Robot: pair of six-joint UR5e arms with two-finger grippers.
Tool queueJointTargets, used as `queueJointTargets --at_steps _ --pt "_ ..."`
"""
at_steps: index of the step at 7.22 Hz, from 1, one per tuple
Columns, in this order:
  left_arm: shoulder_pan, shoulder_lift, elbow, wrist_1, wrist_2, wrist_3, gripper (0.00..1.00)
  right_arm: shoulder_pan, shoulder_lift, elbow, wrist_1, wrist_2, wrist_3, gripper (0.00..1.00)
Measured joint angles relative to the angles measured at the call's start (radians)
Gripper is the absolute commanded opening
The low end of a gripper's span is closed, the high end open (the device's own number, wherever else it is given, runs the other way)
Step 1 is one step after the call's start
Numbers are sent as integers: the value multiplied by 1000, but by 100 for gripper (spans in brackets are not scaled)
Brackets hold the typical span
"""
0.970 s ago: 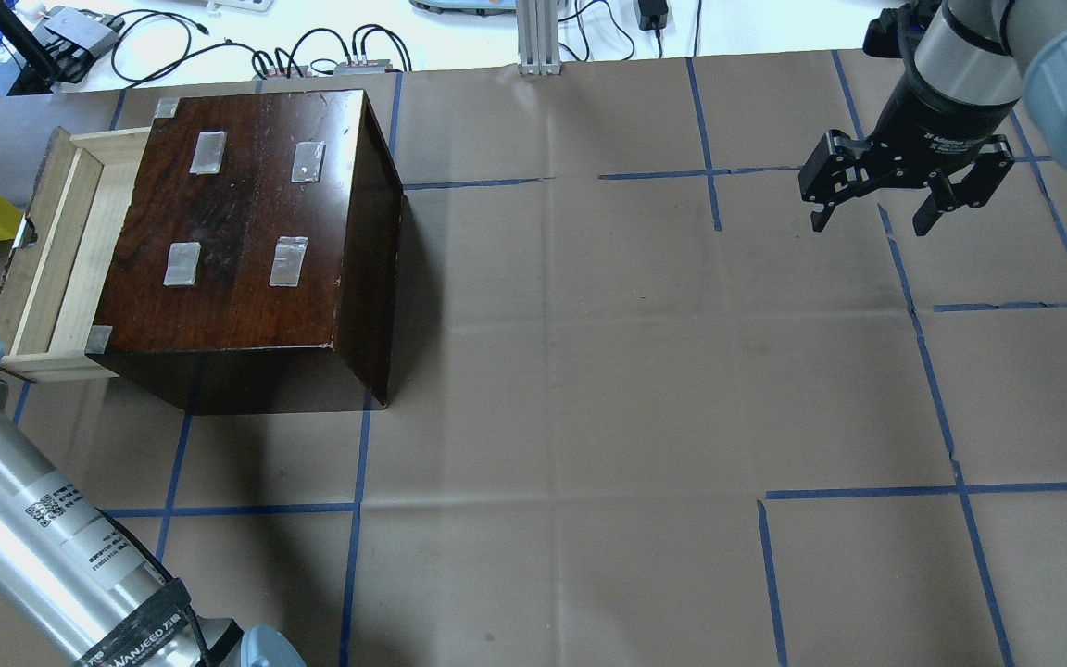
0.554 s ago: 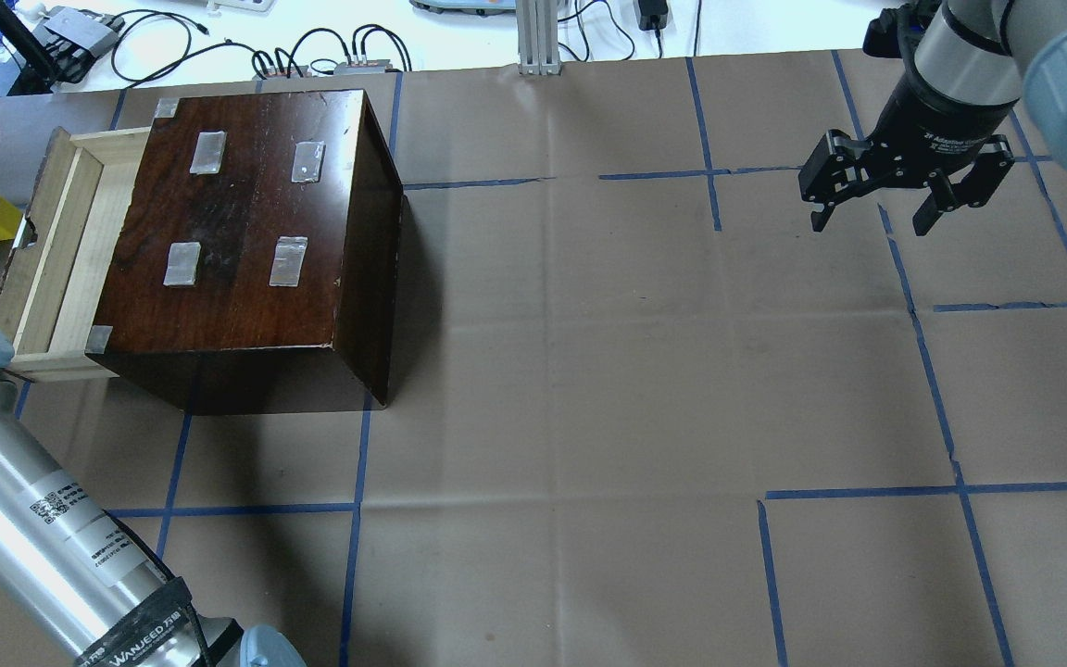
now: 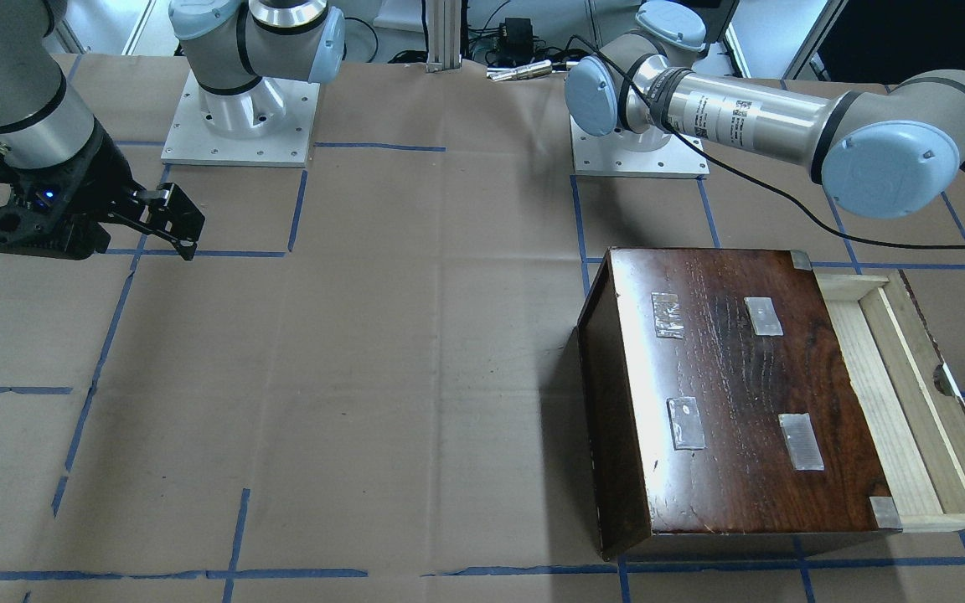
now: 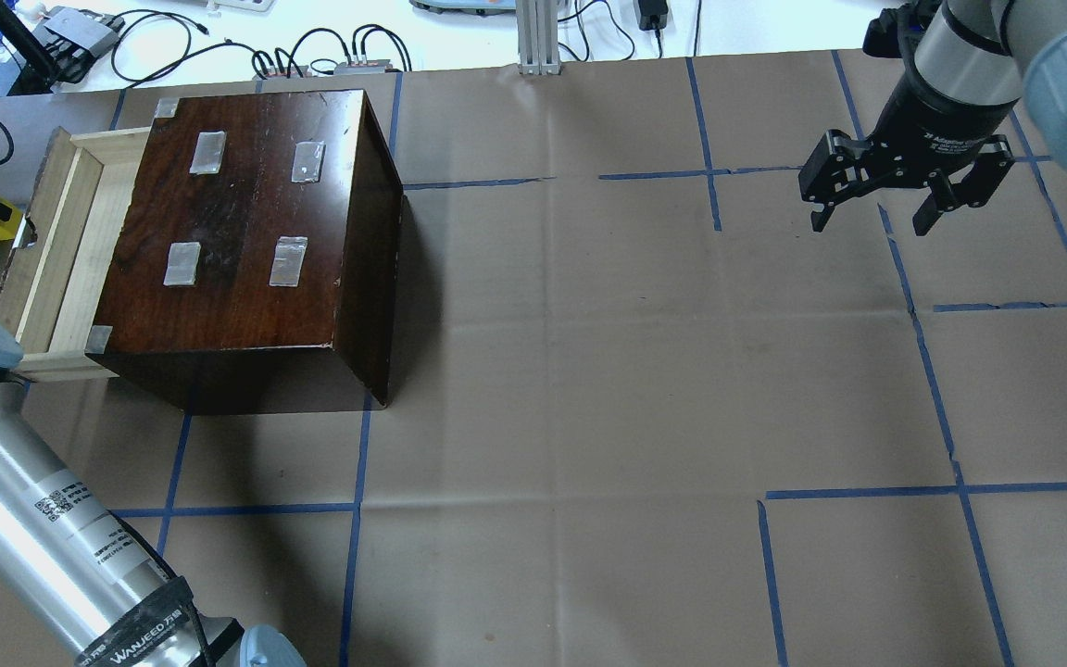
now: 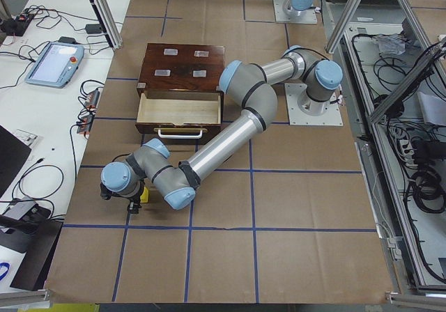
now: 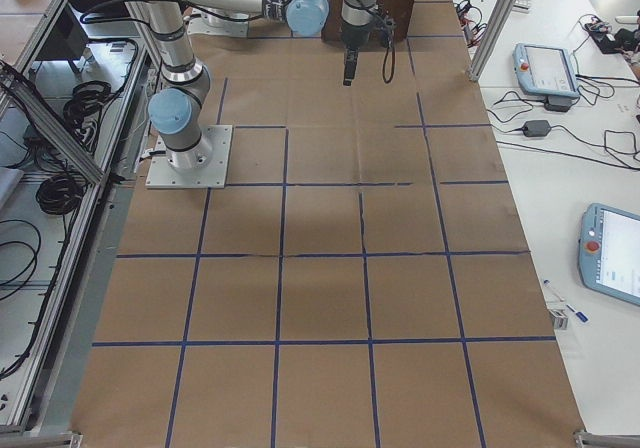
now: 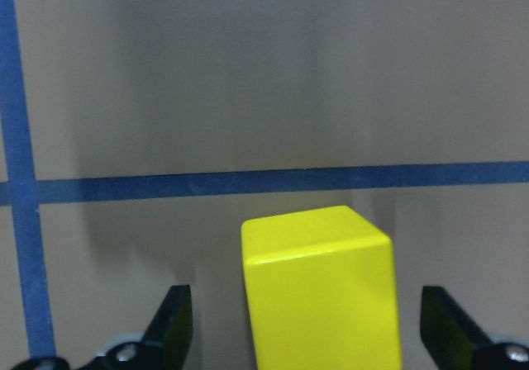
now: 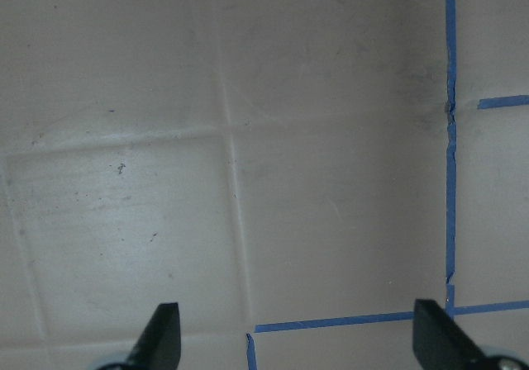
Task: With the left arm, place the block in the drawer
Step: 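Lower the left gripper and grasp the yellow cube, then lift the yellow cube with the left gripper and carry it over the drawer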
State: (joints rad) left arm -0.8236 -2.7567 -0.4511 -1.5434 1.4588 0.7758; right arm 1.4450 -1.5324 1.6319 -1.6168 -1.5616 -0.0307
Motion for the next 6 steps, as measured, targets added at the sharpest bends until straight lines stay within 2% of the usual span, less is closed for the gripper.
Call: queueJointTargets --at_steps 1,4,6 --pt "0 0 0 0 2 1 27 0 0 0 0 0 0 100" --pt "1 17 1 -2 4 4 24 0 0 0 0 0 0 100" --pt "5 72 -8 -42 6 10 20 0 0 -1 0 0 0 100"
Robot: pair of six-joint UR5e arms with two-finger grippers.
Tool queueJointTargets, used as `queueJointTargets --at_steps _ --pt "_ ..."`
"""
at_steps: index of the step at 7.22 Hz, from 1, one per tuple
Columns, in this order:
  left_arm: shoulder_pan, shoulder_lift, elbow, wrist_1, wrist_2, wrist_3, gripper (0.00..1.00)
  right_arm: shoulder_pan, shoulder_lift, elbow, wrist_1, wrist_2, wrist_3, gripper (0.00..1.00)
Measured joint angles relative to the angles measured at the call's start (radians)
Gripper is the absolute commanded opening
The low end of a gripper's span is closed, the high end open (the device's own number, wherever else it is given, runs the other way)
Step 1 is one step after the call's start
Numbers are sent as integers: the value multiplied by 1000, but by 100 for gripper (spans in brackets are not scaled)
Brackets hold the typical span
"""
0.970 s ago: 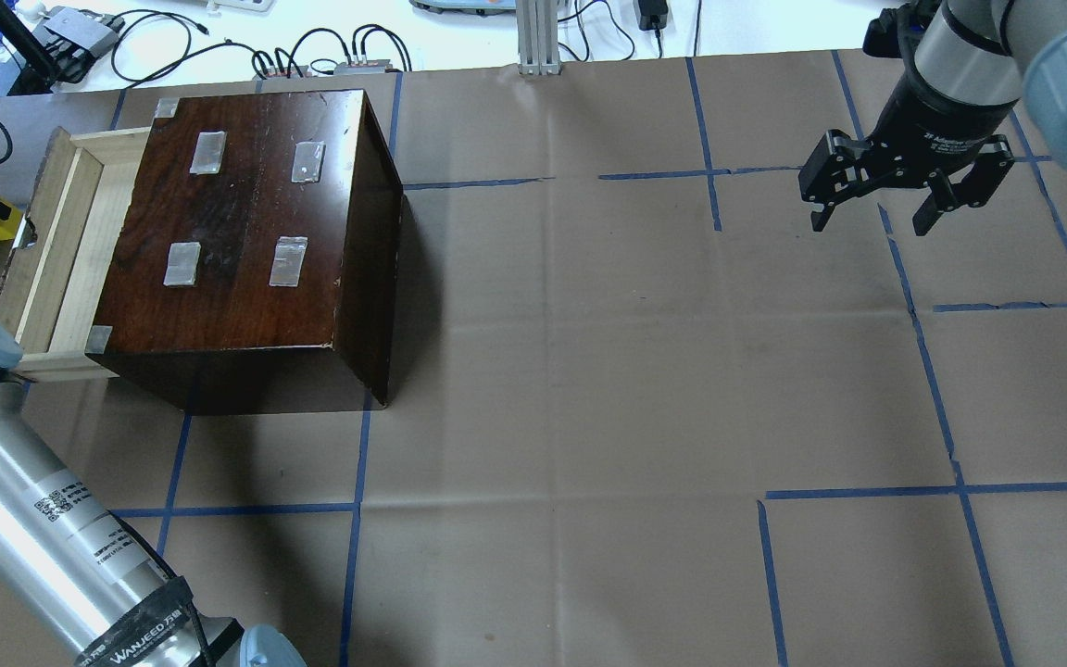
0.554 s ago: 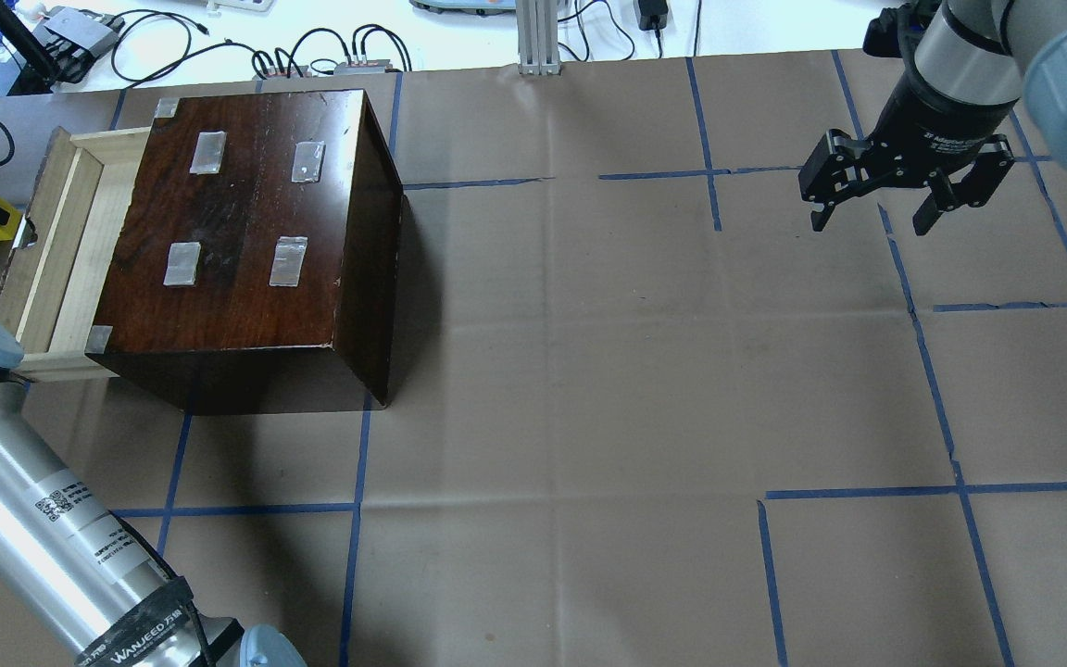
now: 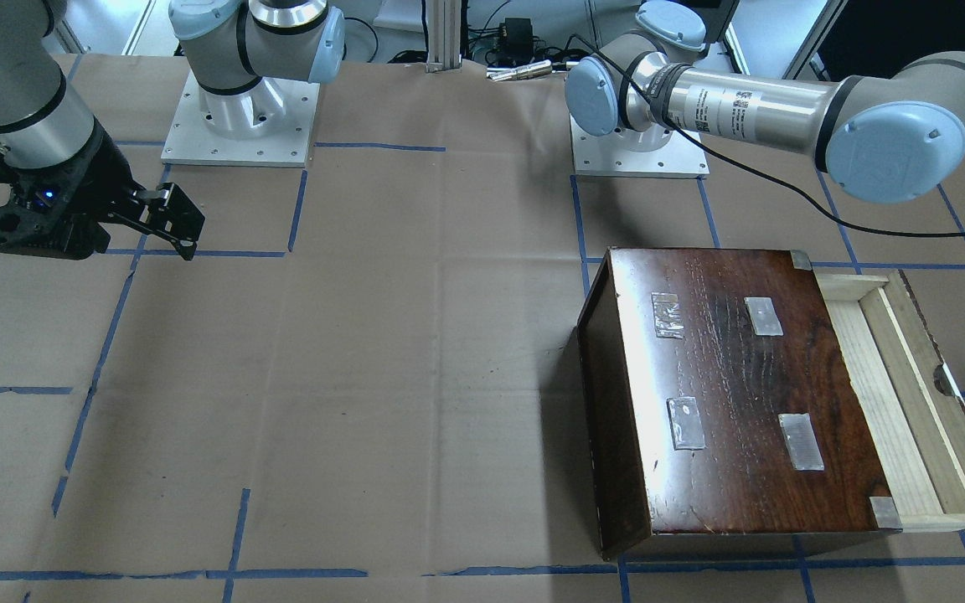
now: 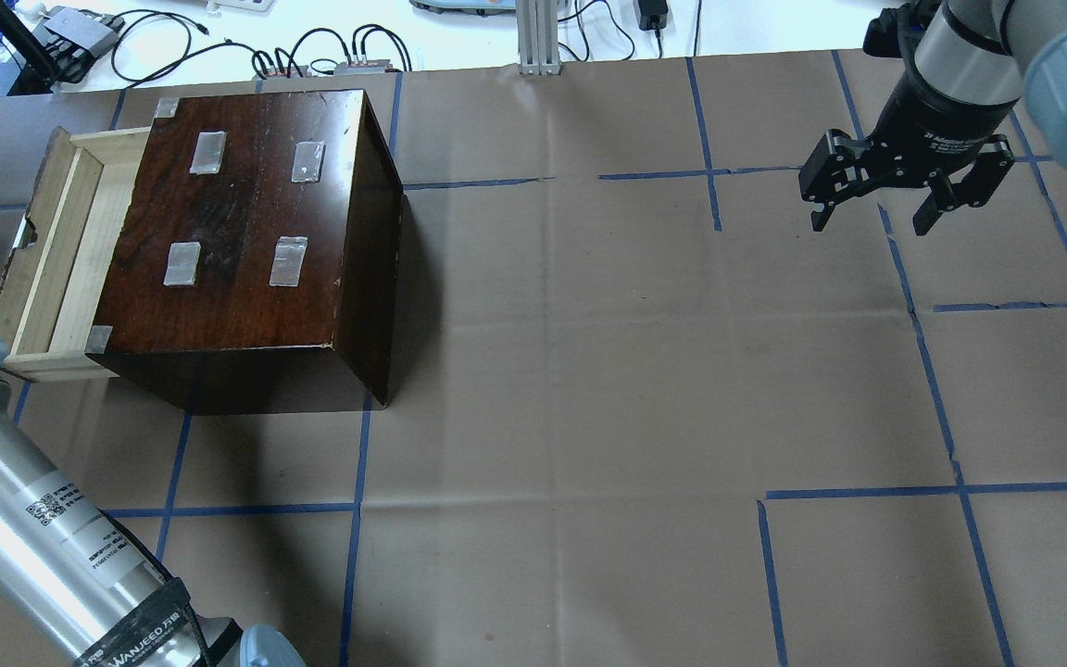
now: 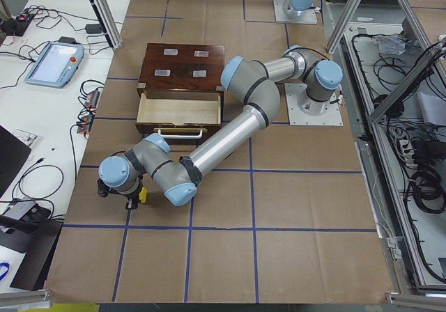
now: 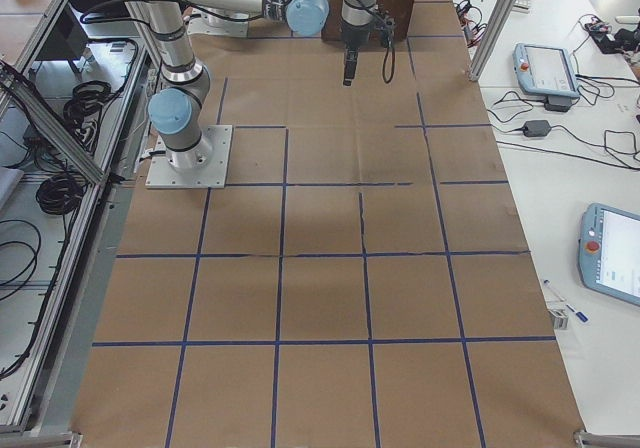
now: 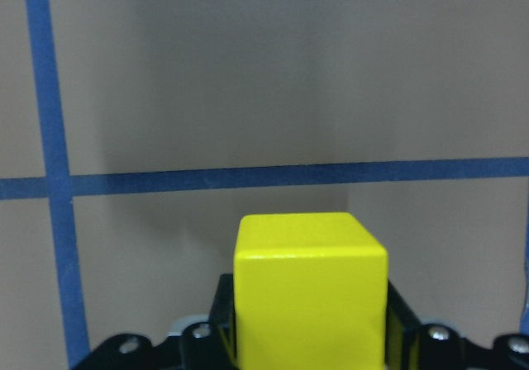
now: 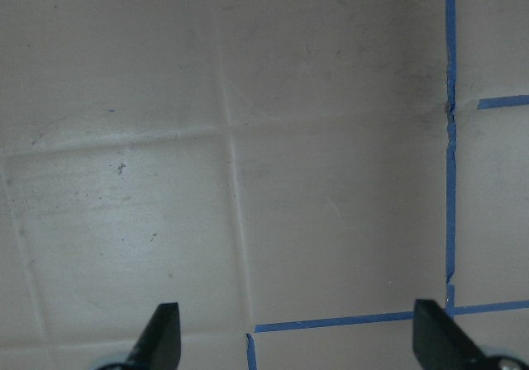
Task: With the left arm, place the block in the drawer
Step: 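Lift the yellow cube with the left gripper and carry it over the drawer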
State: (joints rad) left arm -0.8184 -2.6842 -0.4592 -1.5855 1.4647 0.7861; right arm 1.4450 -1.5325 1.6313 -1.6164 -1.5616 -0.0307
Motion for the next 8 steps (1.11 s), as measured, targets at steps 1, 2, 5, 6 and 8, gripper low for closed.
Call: queueJointTargets --at_steps 1,2,5,6,8 --pt "4 40 -7 -54 1 2 20 0 0 0 0 0 0 100" --pt "13 77 -11 -110 1 2 20 0 0 0 0 0 0 100" --pt "30 196 -18 -300 2 -5 15 0 0 1 0 0 0 100" --pt "30 230 -26 -357 2 -8 15 0 0 1 0 0 0 100" --pt "28 289 -105 -409 0 -13 14 0 0 1 0 0 0 100"
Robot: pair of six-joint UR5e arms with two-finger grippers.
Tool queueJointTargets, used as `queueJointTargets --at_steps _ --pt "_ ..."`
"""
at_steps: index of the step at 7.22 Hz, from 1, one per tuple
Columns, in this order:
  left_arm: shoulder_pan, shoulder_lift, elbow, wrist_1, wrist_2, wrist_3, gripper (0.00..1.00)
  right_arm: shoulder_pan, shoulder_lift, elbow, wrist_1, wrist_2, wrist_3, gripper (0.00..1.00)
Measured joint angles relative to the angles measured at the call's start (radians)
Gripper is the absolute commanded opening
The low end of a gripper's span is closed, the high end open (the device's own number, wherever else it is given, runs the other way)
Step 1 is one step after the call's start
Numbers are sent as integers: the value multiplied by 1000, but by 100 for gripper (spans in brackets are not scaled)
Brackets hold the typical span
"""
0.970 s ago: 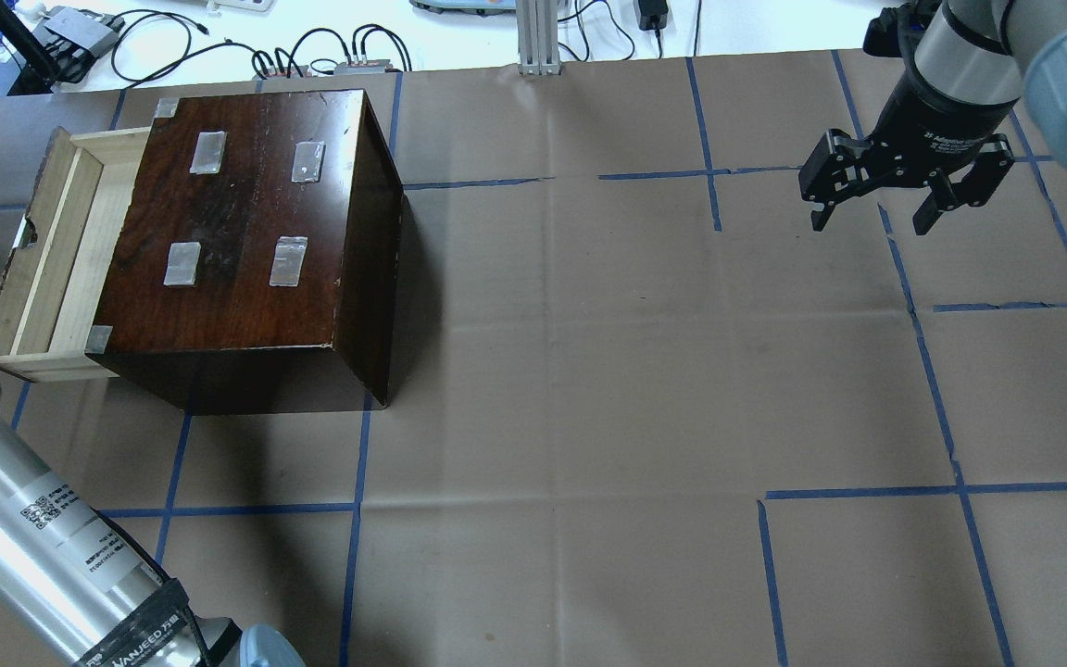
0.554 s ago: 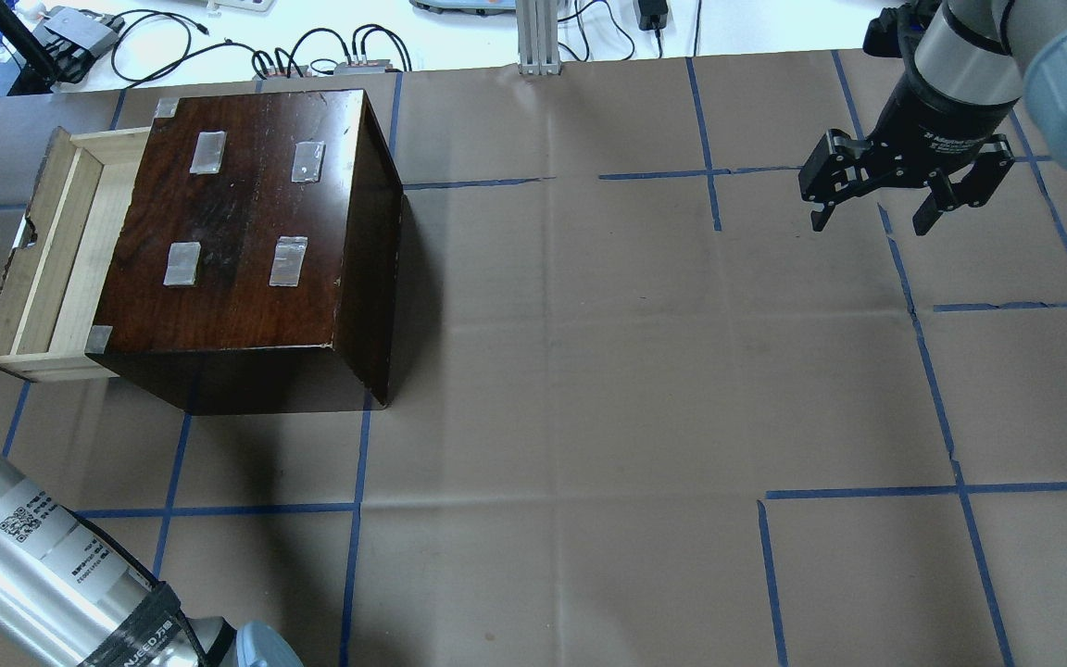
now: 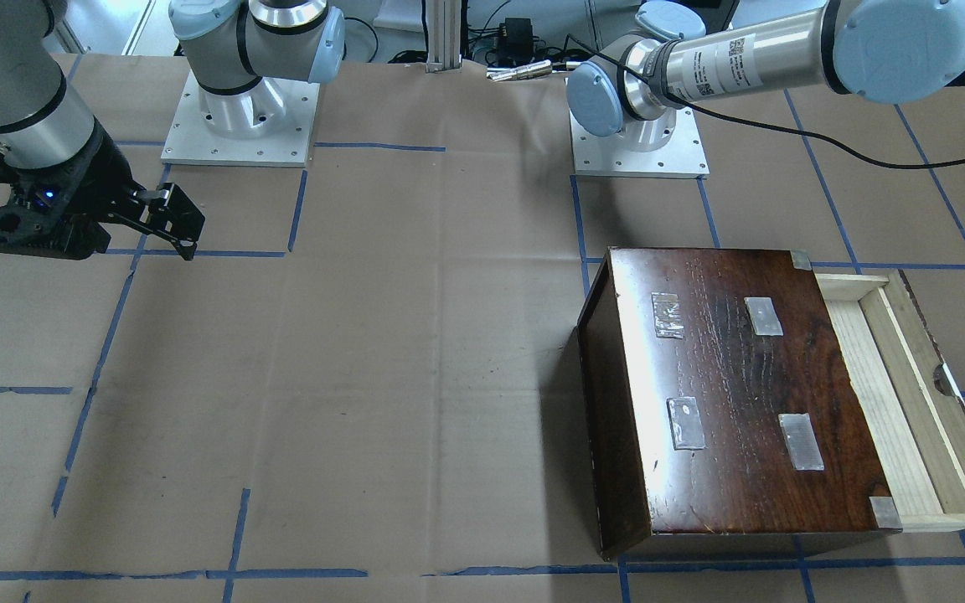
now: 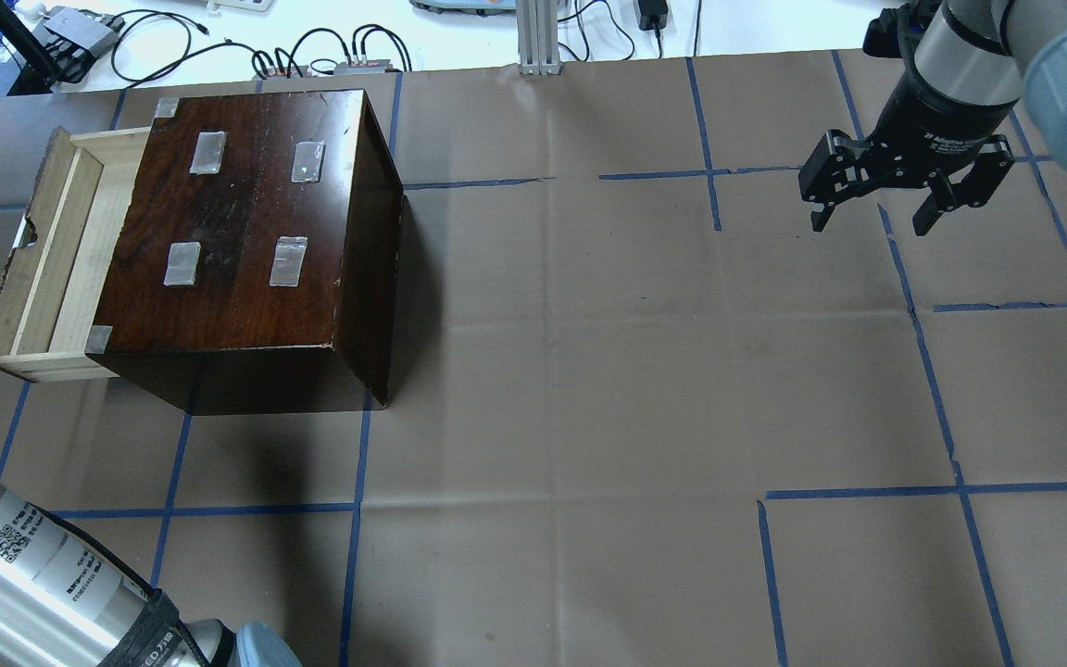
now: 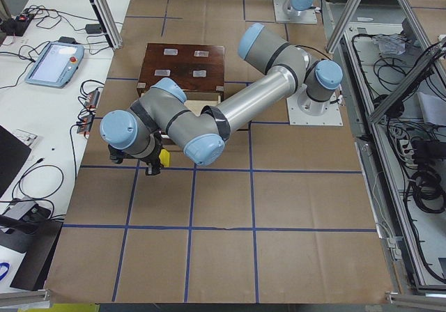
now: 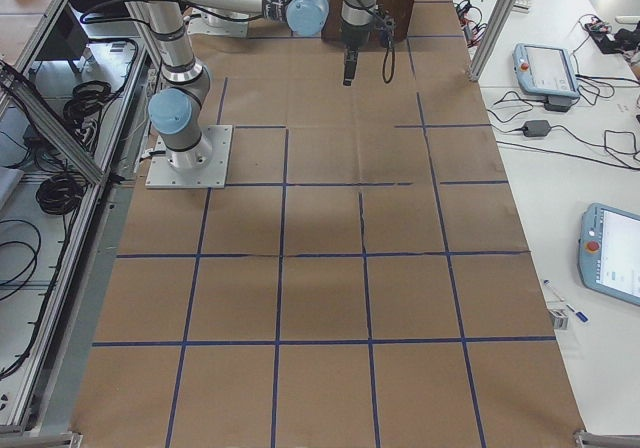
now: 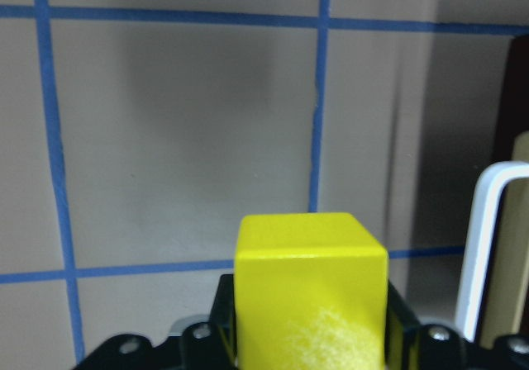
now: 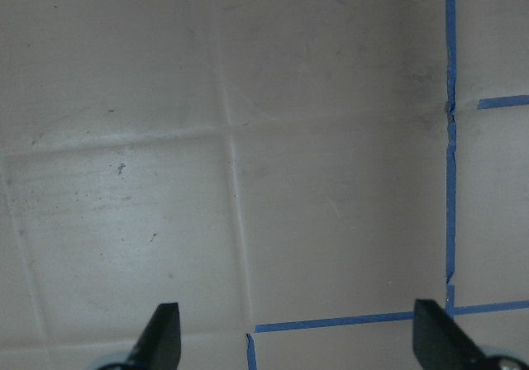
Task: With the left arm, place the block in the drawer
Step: 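Lift the yellow cube with the left gripper and carry it over the drawer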
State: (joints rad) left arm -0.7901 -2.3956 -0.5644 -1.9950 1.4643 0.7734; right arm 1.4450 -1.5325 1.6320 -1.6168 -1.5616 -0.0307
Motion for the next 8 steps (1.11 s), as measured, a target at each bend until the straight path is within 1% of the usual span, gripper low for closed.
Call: queueJointTargets --at_steps 1,2,3,5,6,8 --pt "-1 49 -85 19 -1 -8 15 0 0 -1 0 0 0 100" --pt "-3 116 -194 70 -2 -26 15 0 0 -1 0 0 0 100" --pt "-5 197 -316 130 -2 -51 15 0 0 0 0 0 0 100" --pt "-19 360 -537 212 -3 -109 15 0 0 0 0 0 0 100" --pt "-41 435 -648 270 -3 -142 15 0 0 0 0 0 0 100" --pt "-103 557 -852 427 -2 -211 15 0 0 0 1 0 0 100"
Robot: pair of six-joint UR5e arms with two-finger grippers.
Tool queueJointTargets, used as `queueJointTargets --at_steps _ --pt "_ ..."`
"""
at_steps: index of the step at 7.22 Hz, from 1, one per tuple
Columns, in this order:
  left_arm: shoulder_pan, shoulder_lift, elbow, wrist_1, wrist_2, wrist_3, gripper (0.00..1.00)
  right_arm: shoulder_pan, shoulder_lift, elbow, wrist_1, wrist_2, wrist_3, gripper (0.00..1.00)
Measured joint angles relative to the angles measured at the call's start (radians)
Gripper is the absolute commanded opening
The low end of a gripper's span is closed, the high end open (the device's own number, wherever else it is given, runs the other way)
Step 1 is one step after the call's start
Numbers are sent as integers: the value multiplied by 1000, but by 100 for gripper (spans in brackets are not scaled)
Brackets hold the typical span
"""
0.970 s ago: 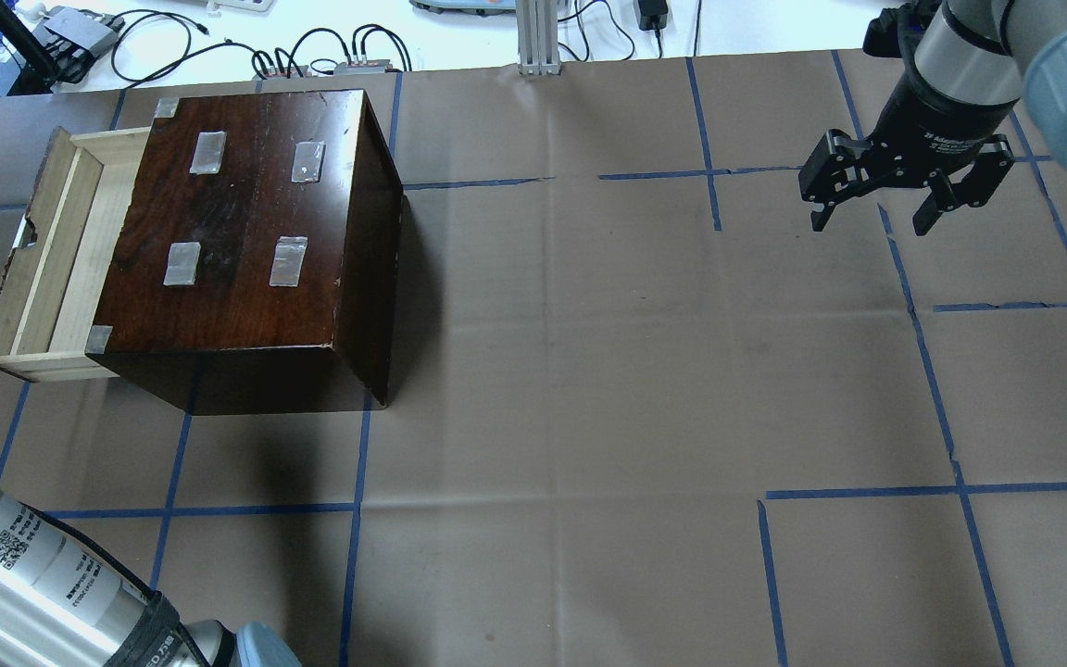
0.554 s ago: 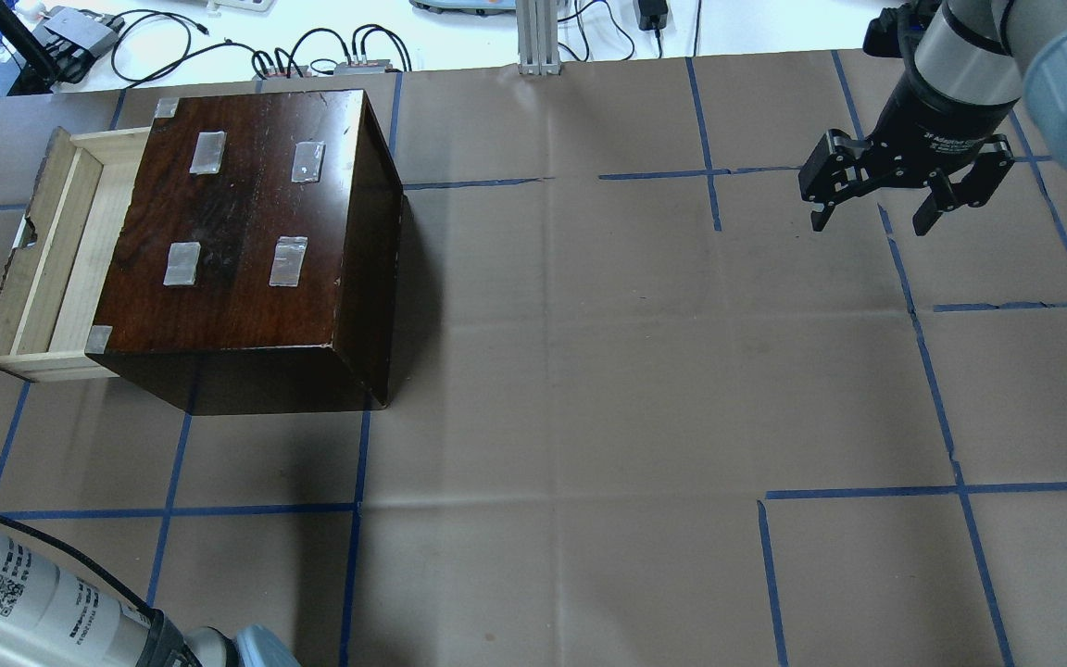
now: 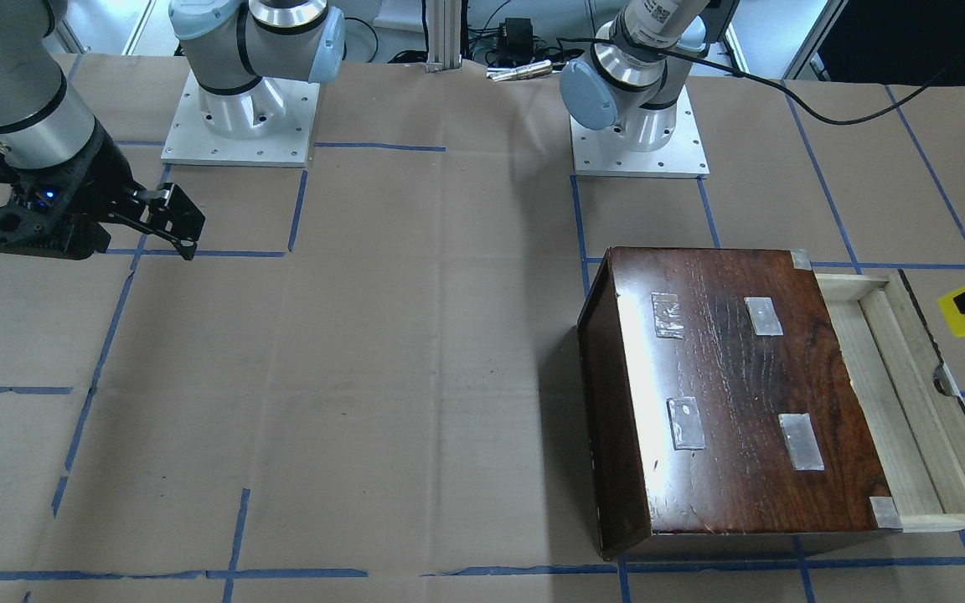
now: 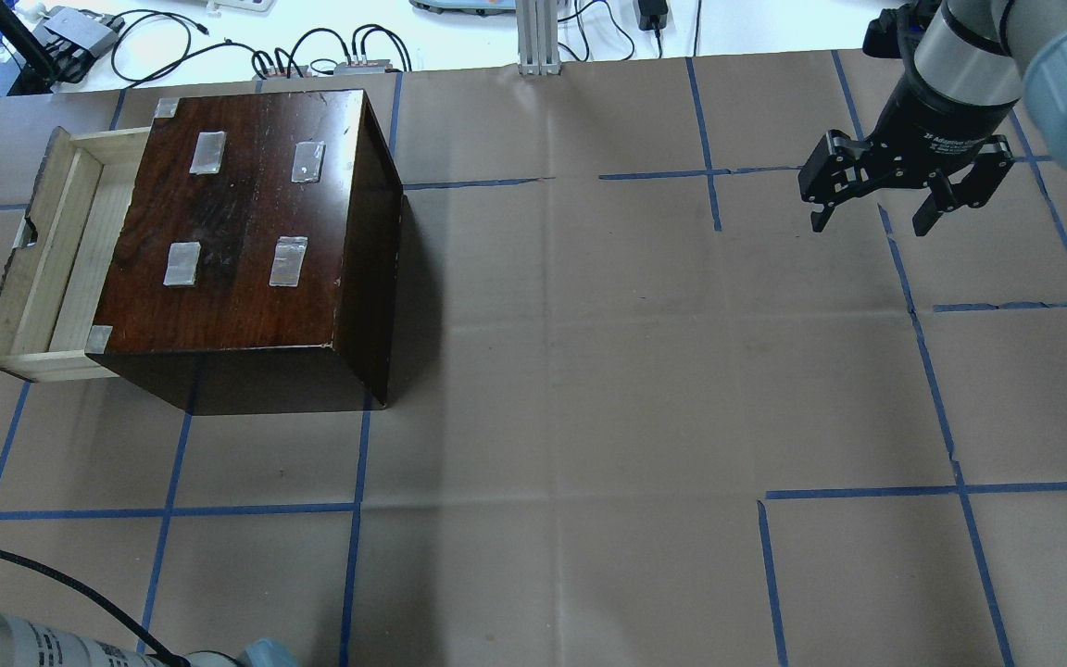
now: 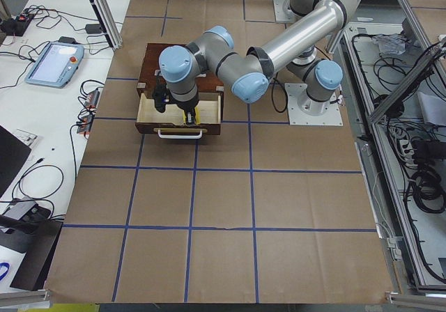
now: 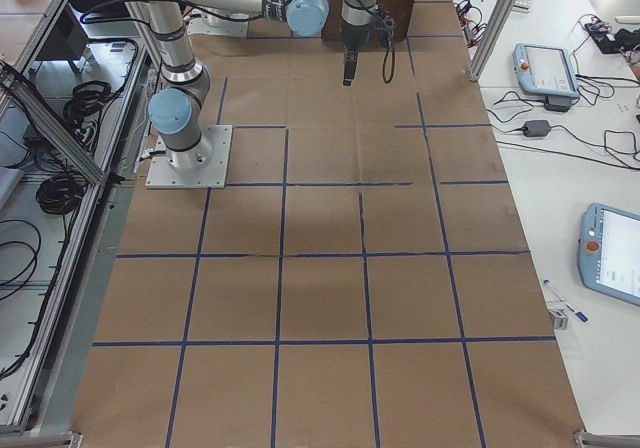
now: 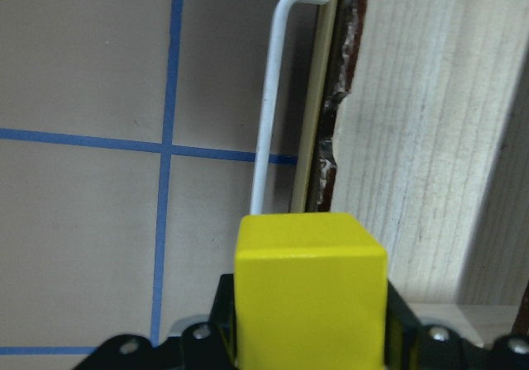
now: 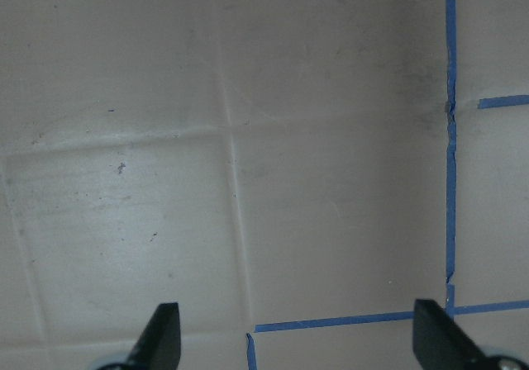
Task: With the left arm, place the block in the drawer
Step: 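Lift the yellow cube with the left gripper and carry it over the drawer, then lower the cube into the open drawer and open the left gripper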
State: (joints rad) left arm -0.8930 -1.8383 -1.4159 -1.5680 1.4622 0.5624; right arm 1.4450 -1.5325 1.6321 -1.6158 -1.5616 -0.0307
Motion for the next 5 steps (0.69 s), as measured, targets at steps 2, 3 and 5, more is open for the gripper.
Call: queueJointTargets --at_steps 2,3,5 --pt "-39 55 -141 165 1 -39 15 0 0 0 0 0 0 100" --pt "-53 62 -177 215 0 -56 15 0 0 0 -1 0 0 100" --pt "-85 51 -200 250 0 -81 15 0 0 0 0 0 0 100"
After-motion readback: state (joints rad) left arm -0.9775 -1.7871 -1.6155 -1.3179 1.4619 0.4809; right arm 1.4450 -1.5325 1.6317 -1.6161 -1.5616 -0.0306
